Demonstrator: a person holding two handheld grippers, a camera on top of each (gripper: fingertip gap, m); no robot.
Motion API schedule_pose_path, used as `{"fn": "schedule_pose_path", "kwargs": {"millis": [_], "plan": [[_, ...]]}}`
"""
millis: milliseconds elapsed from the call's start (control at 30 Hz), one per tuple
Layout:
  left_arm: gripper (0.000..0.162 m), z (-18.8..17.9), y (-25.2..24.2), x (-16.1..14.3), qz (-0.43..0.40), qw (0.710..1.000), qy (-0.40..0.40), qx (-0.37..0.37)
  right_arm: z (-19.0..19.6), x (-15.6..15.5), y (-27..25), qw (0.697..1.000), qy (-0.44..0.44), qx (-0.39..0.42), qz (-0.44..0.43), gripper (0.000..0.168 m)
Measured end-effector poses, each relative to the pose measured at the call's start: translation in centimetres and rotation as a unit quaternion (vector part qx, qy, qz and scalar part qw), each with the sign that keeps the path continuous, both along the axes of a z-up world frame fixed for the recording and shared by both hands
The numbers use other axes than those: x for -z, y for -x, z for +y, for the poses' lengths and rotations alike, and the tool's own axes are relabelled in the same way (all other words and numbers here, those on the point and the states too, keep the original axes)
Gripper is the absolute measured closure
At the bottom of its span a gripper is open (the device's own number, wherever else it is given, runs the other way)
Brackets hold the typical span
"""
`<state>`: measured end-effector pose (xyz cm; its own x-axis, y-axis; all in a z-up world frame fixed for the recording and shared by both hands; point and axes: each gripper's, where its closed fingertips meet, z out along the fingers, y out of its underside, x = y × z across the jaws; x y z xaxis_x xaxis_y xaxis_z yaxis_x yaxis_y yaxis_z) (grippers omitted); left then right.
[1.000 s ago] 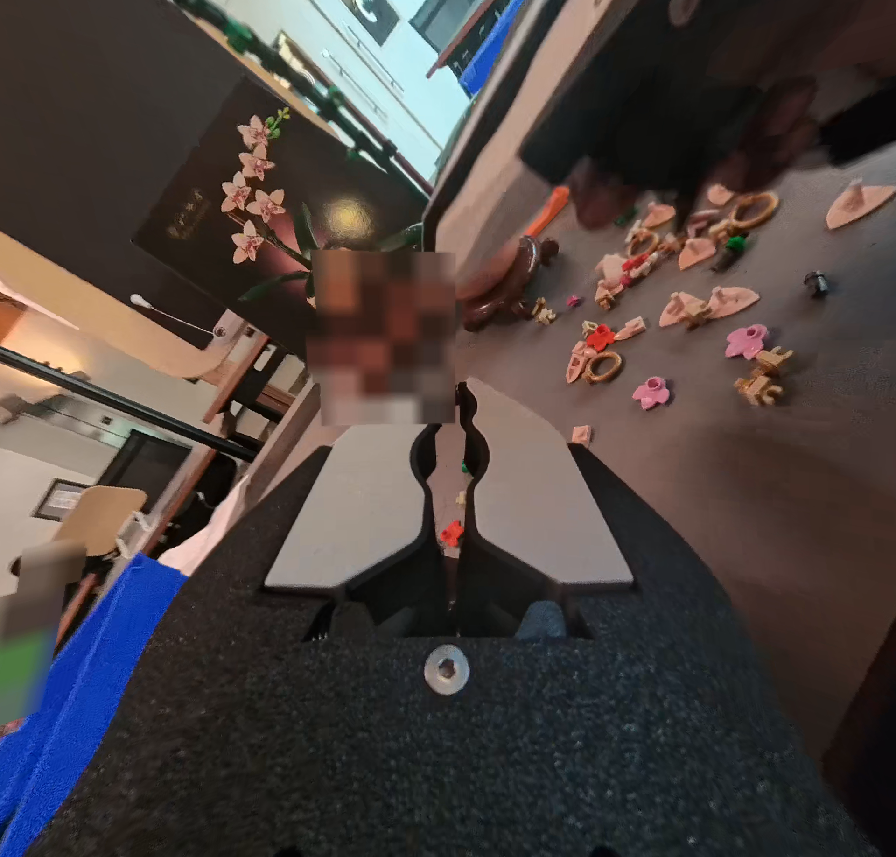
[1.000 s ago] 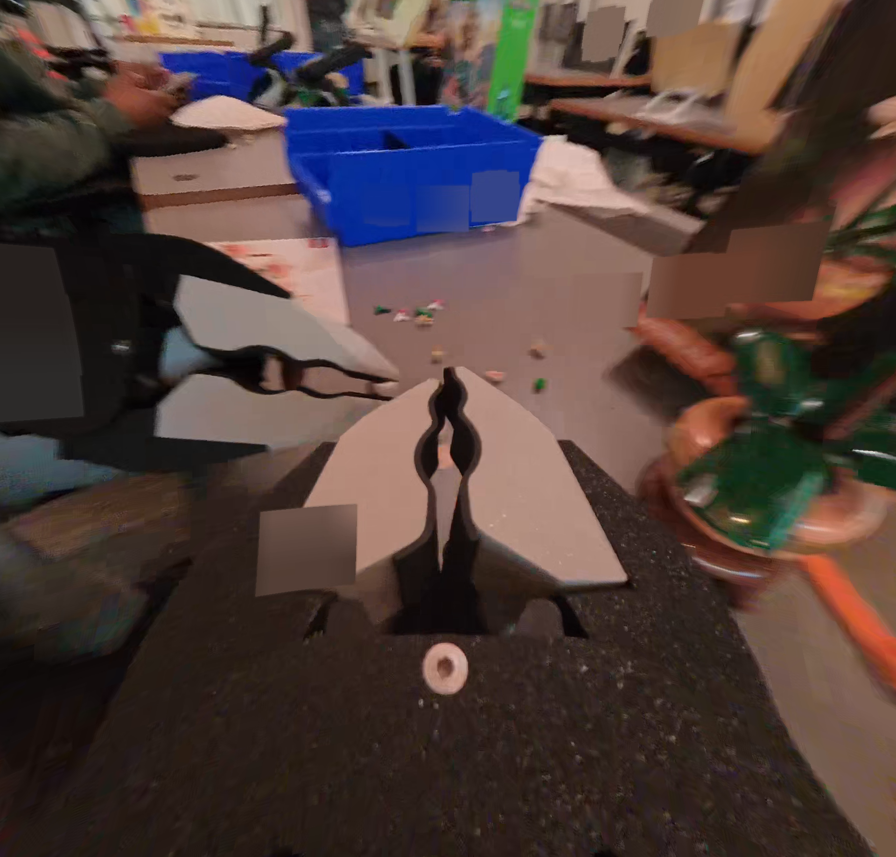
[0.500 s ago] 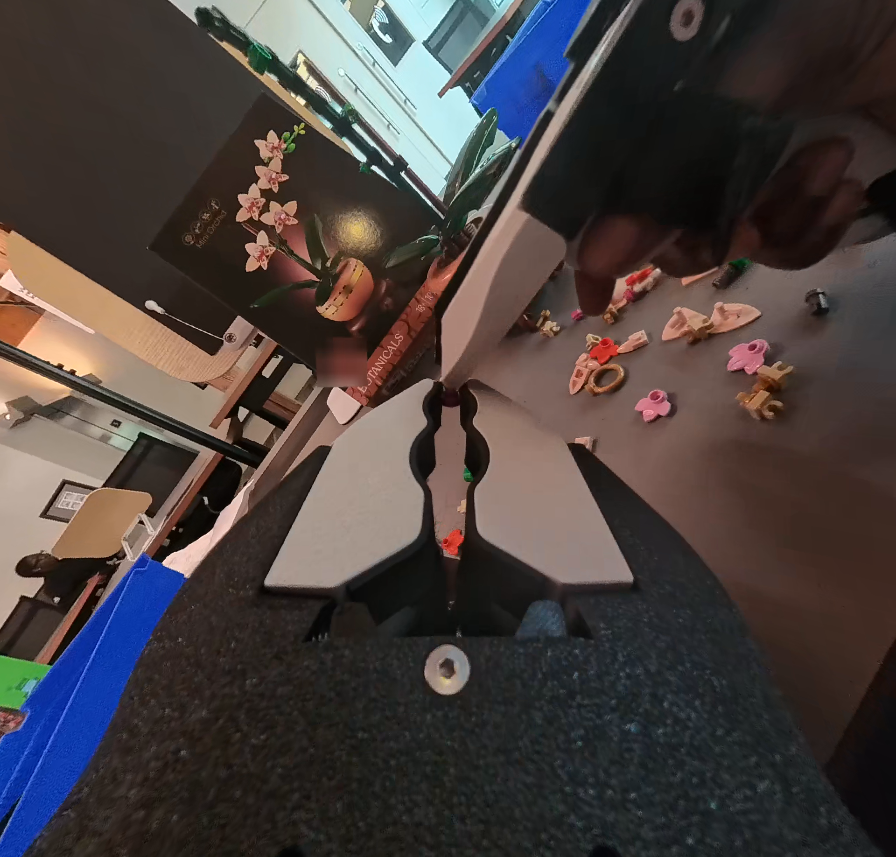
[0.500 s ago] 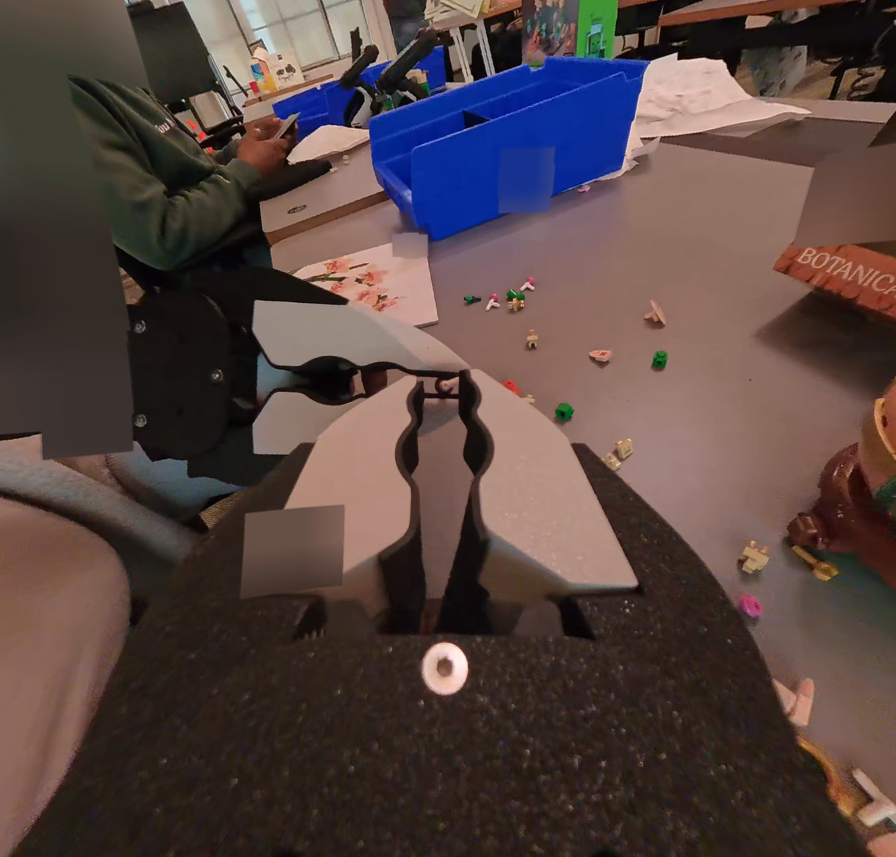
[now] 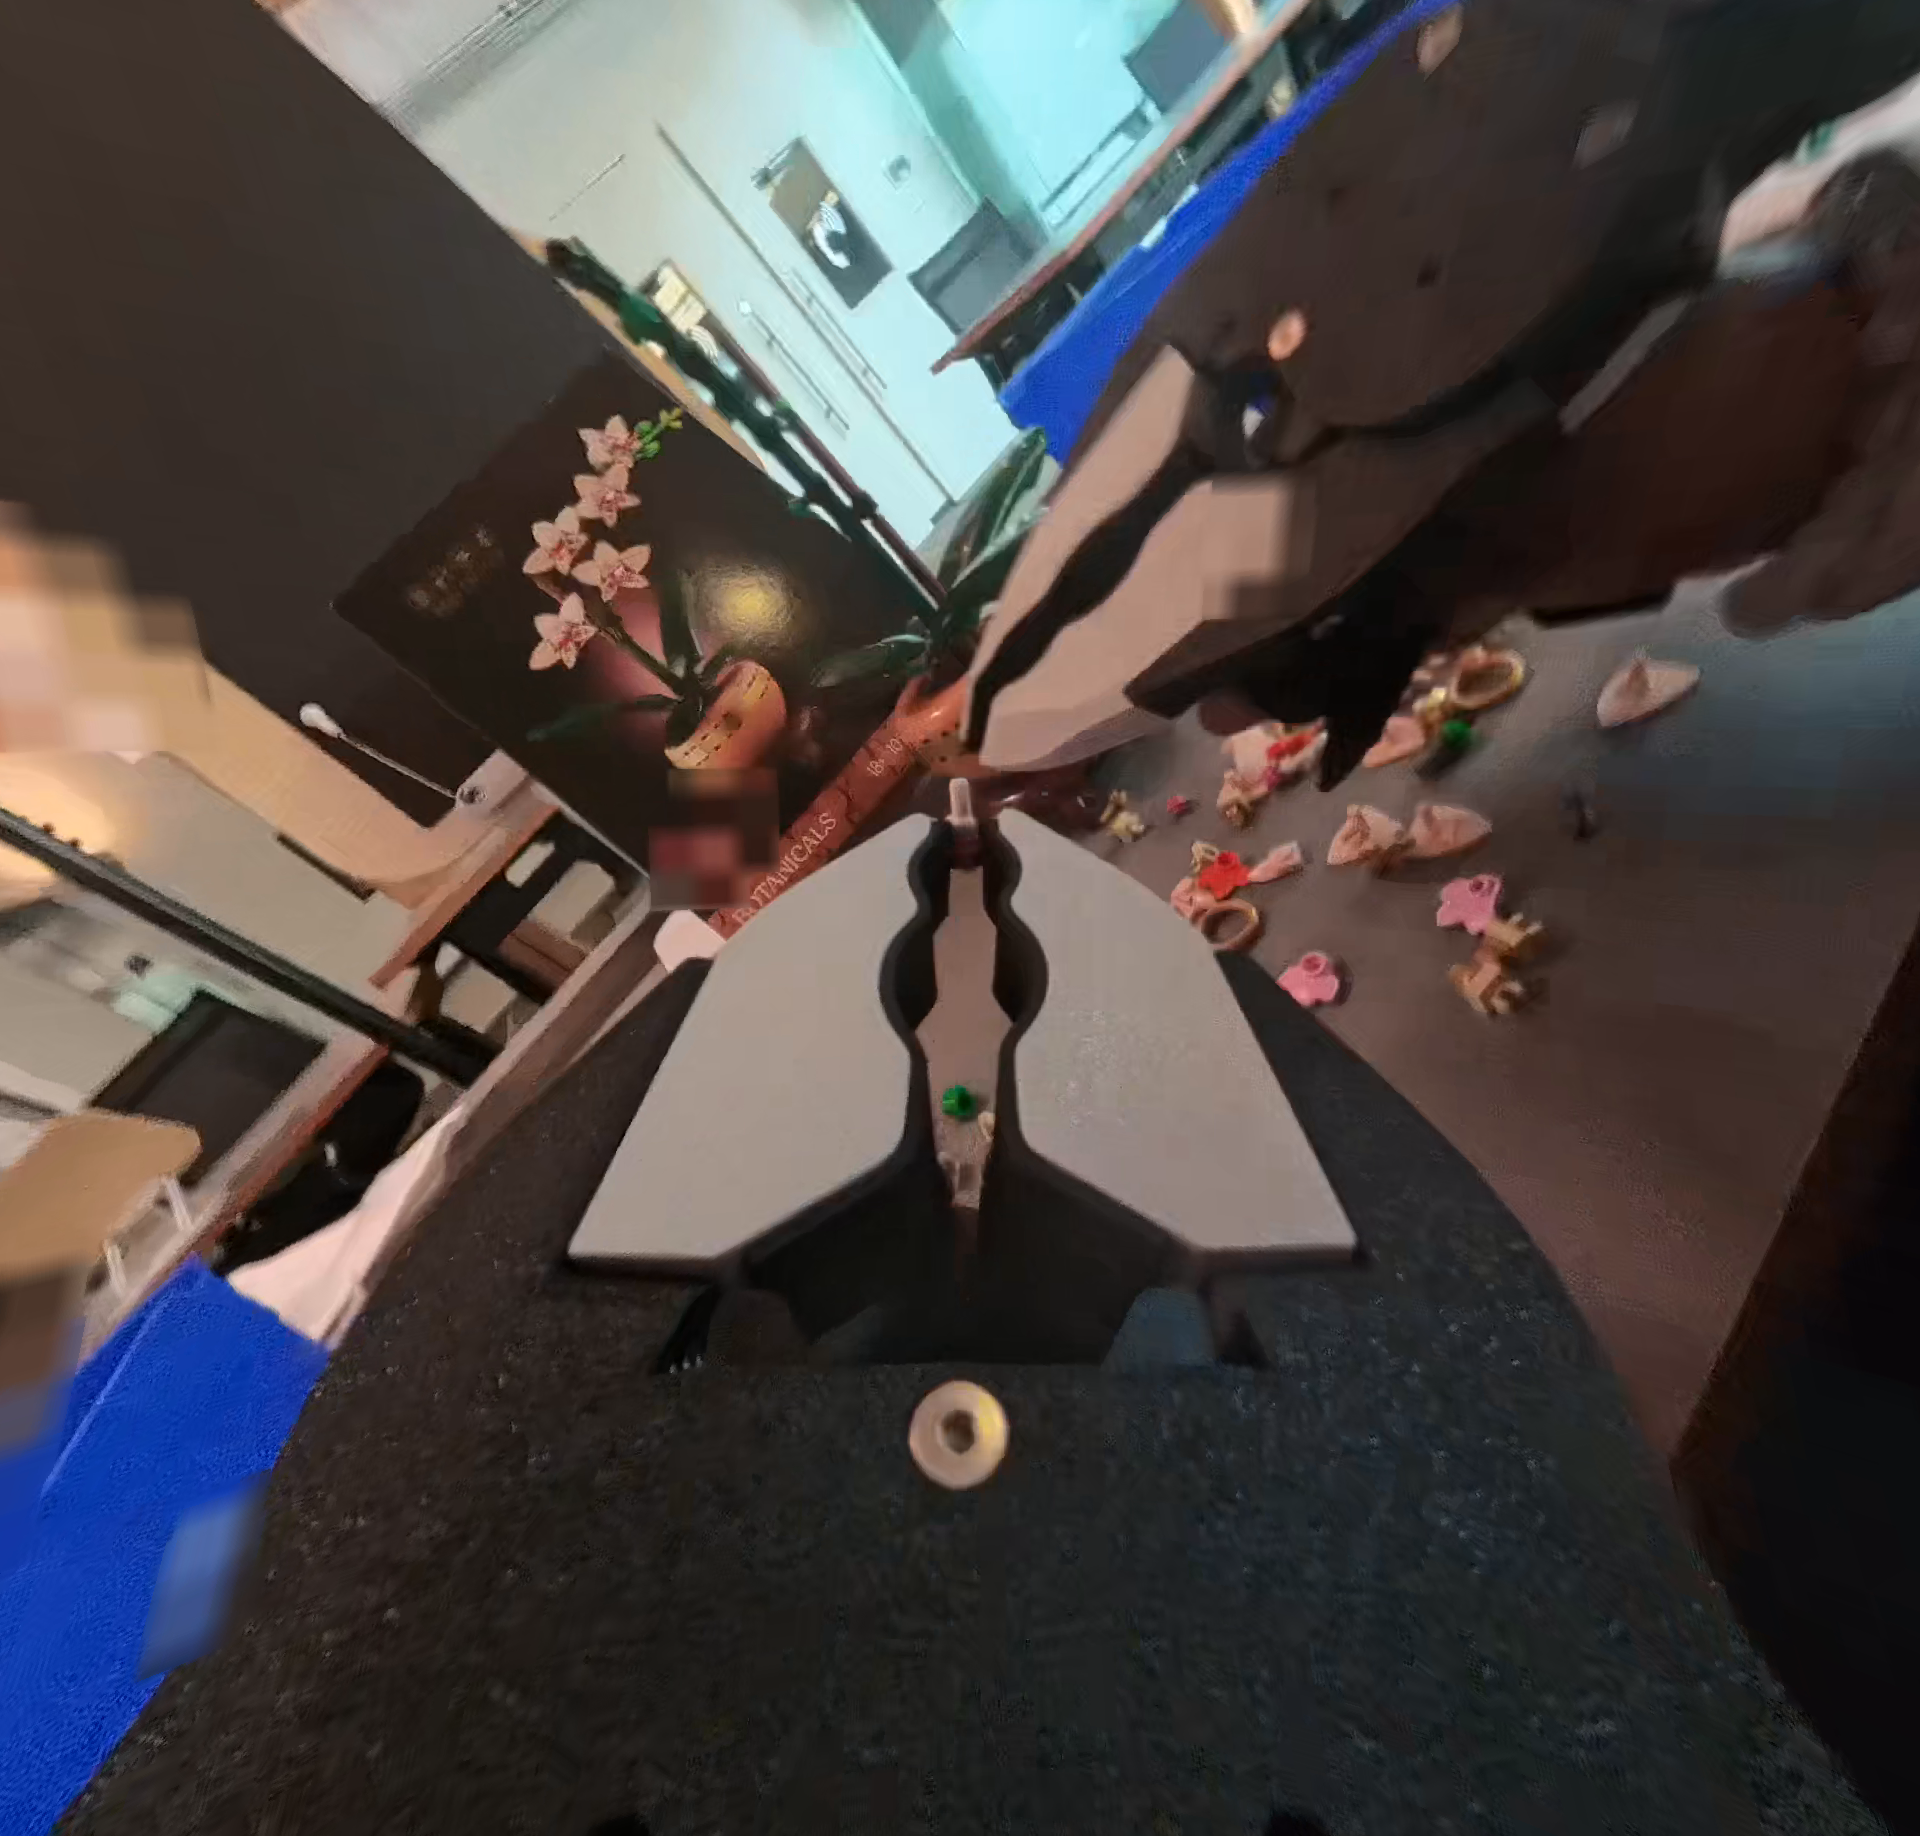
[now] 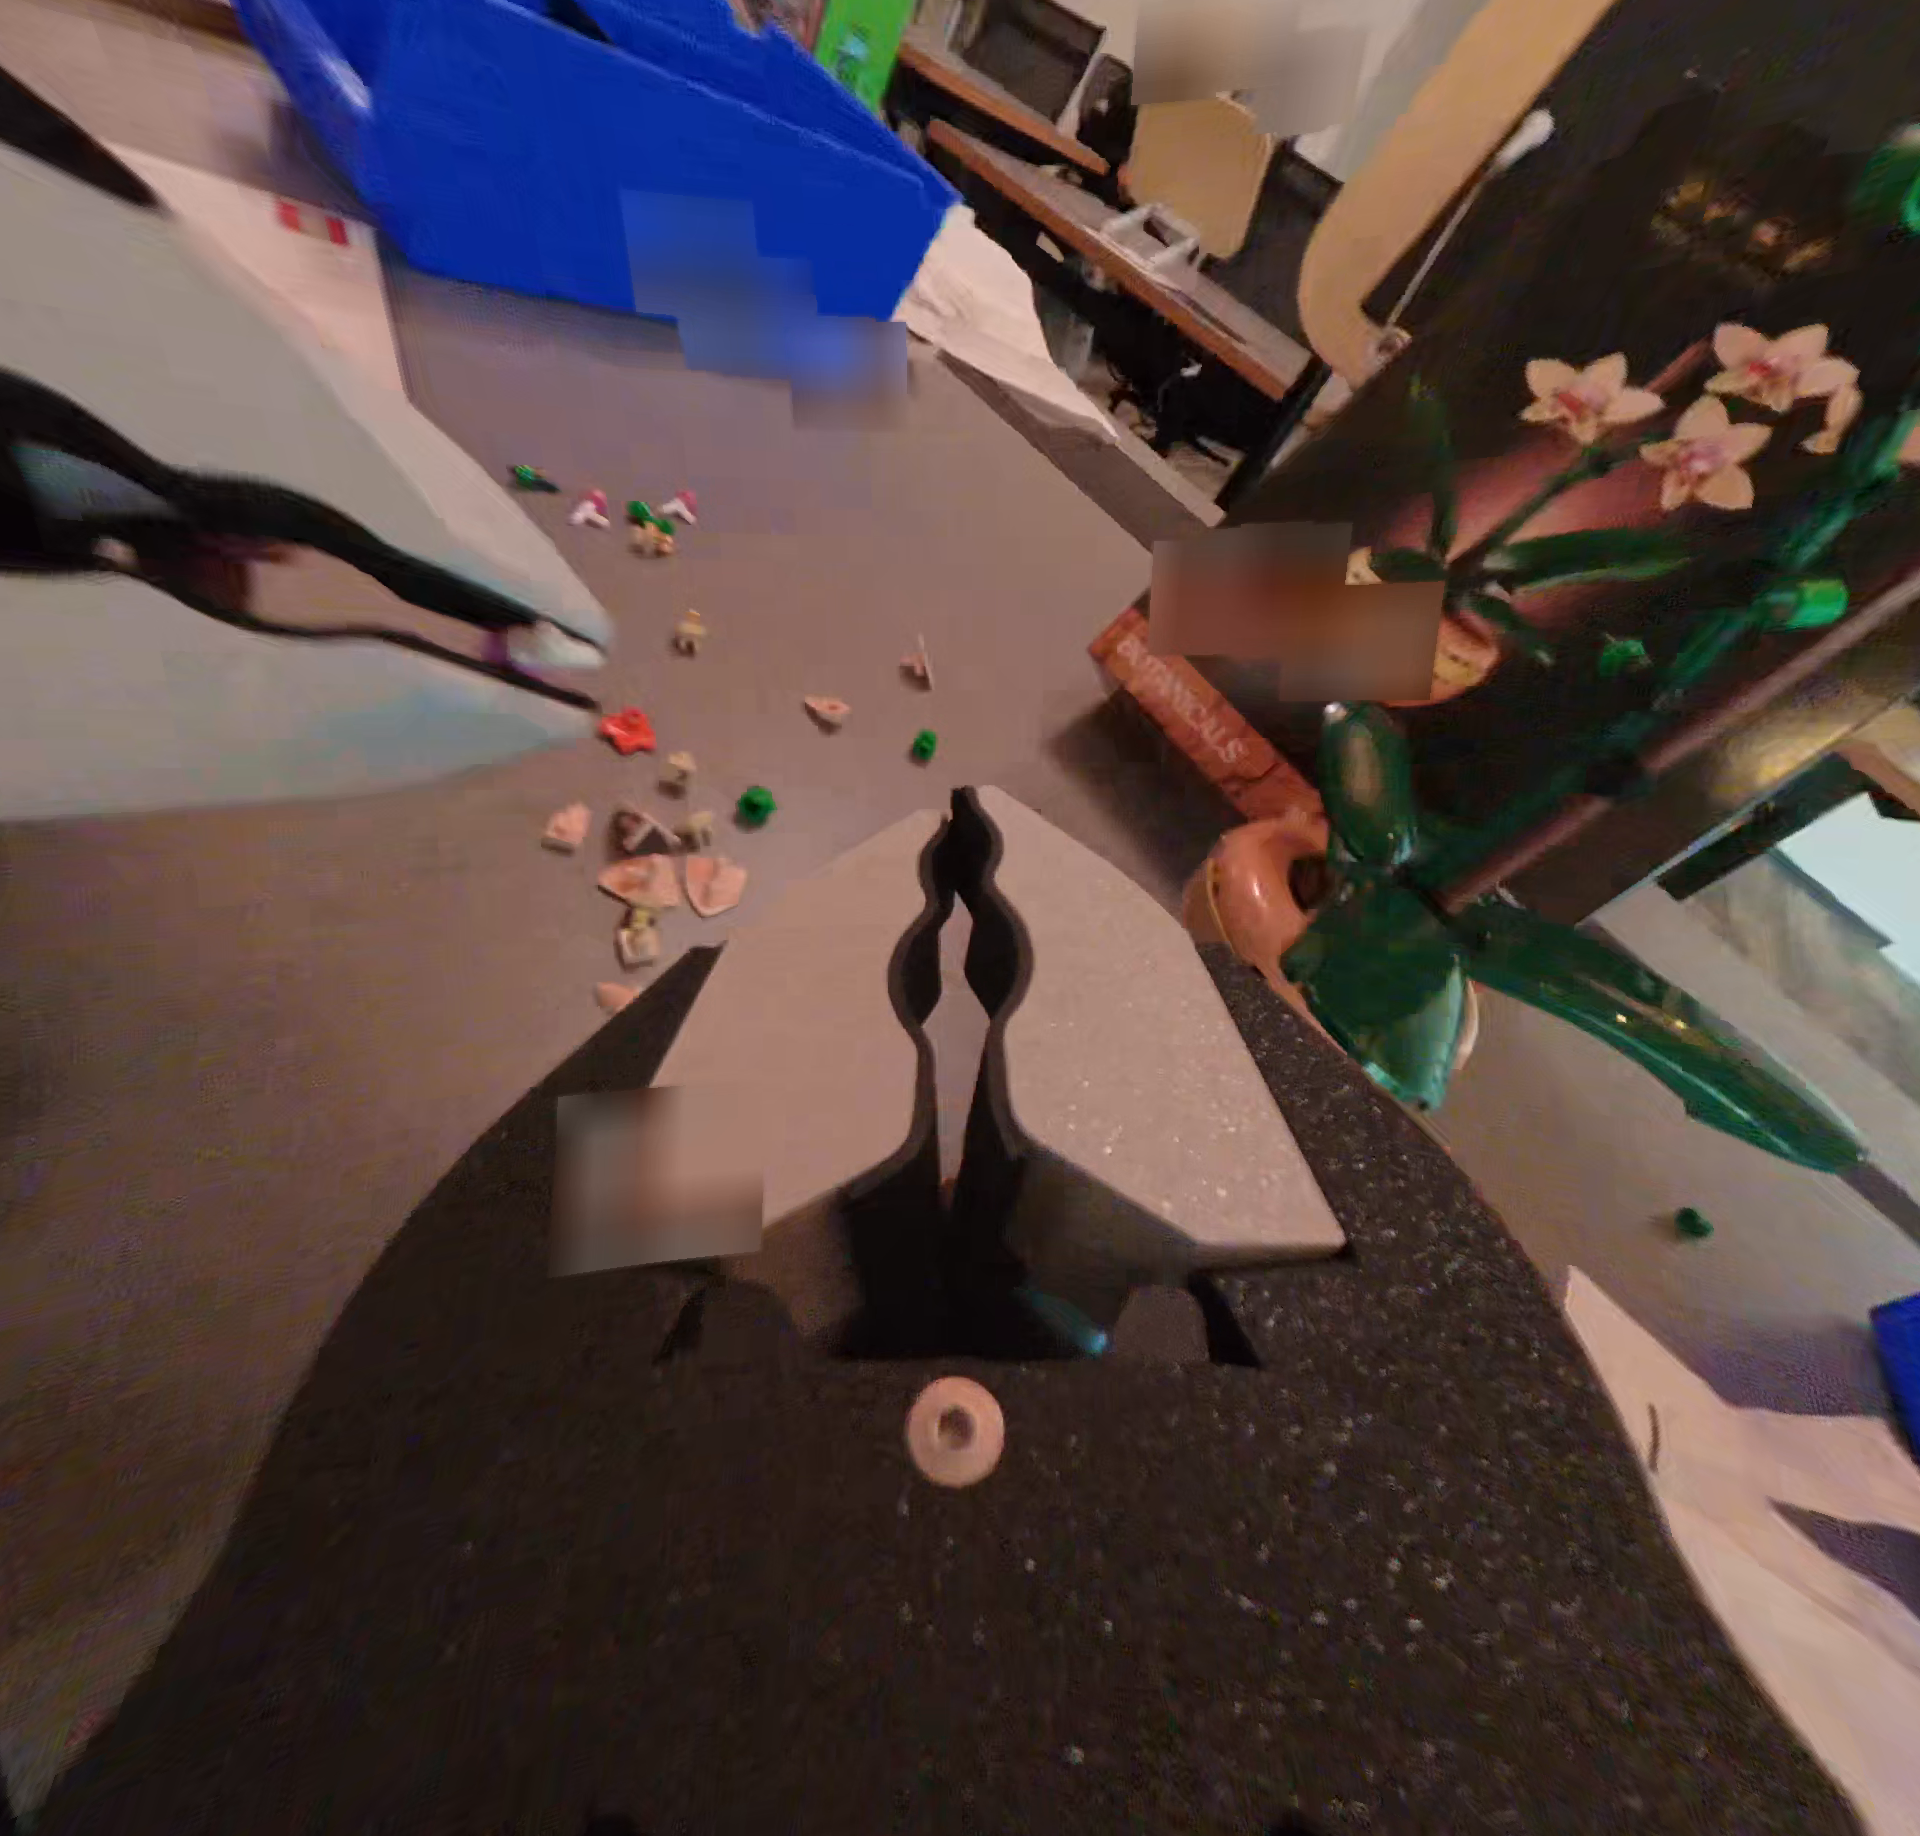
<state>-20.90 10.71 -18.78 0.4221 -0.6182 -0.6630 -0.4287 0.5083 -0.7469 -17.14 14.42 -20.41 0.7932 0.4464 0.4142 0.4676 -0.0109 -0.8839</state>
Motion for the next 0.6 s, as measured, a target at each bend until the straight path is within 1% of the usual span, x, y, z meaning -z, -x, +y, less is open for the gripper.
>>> {"fn": "schedule_pose_path", "kwargs": {"millis": [33, 67, 100, 167, 200, 267, 300, 333, 367, 400, 433, 467, 500, 533, 600], "plan": [[0.157, 0.1, 0.2, -0.3, -0.005, 1.0, 0.009, -0.011, -0.4, -0.1, 0.3, 0.997, 0.034, -0.031, 0.057, 0.168], [0.157, 1.0, 0.7, 0.3, 0.017, 0.999, 0.005, -0.039, -1.6, -1.1, 1.9, 0.988, 0.058, -0.08, 0.117, 0.168], [0.157, 1.9, 1.2, 1.2, 0.034, 0.998, 0.009, -0.054, -2.3, -1.5, 2.9, 0.988, 0.053, -0.095, 0.106, 0.168], [0.156, 2.9, 1.7, 2.9, 0.053, 0.995, 0.06, -0.06, -2.0, -0.8, 3.1, 0.996, 0.036, -0.075, 0.03, 0.168], [0.156, 3.5, 2.1, 3.5, 0.061, 0.992, 0.08, -0.076, -1.7, 0.1, 2.8, 0.996, 0.051, -0.068, 0.014, 0.168], [0.153, 4.5, 2.7, 5.2, 0.094, 0.981, 0.126, -0.11, -1.9, 2.7, 2.8, 0.987, 0.135, -0.086, 0.027, 0.166], [0.128, 4.8, 3.0, 6.1, 0.109, 0.974, 0.153, -0.127, -2.4, 4.1, 2.9, 0.977, 0.184, -0.097, 0.036, 0.145], [0.108, 4.9, 3.2, 6.8, 0.121, 0.967, 0.175, -0.138, -2.7, 5.2, 2.8, 0.969, 0.226, -0.098, 0.039, 0.115], [0.086, 5.1, 3.4, 7.1, 0.125, 0.962, 0.193, -0.147, -3.0, 6.1, 2.5, 0.963, 0.251, -0.092, 0.034, 0.109], [0.07, 5.2, 3.5, 7.2, 0.12, 0.959, 0.205, -0.154, -2.9, 6.3, 2.1, 0.964, 0.251, -0.079, 0.033, 0.106], [0.06, 5.4, 3.5, 7.0, 0.109, 0.958, 0.213, -0.158, -2.9, 6.0, 1.8, 0.968, 0.237, -0.072, 0.035, 0.108], [0.055, 5.6, 3.5, 6.6, 0.091, 0.959, 0.216, -0.16, -3.1, 5.7, 1.5, 0.972, 0.223, -0.065, 0.037, 0.111], [0.06, 5.6, 3.4, 6.2, 0.072, 0.961, 0.217, -0.155, -3.2, 5.5, 1.1, 0.975, 0.213, -0.058, 0.038, 0.114], [0.068, 5.5, 3.2, 6.0, 0.058, 0.963, 0.22, -0.142, -3.4, 5.3, 0.7, 0.976, 0.207, -0.05, 0.041, 0.115], [0.069, 5.4, 3.0, 6.0, 0.039, 0.962, 0.238, -0.128, -3.8, 4.5, 0.2, 0.98, 0.184, -0.048, 0.059, 0.119]]}}
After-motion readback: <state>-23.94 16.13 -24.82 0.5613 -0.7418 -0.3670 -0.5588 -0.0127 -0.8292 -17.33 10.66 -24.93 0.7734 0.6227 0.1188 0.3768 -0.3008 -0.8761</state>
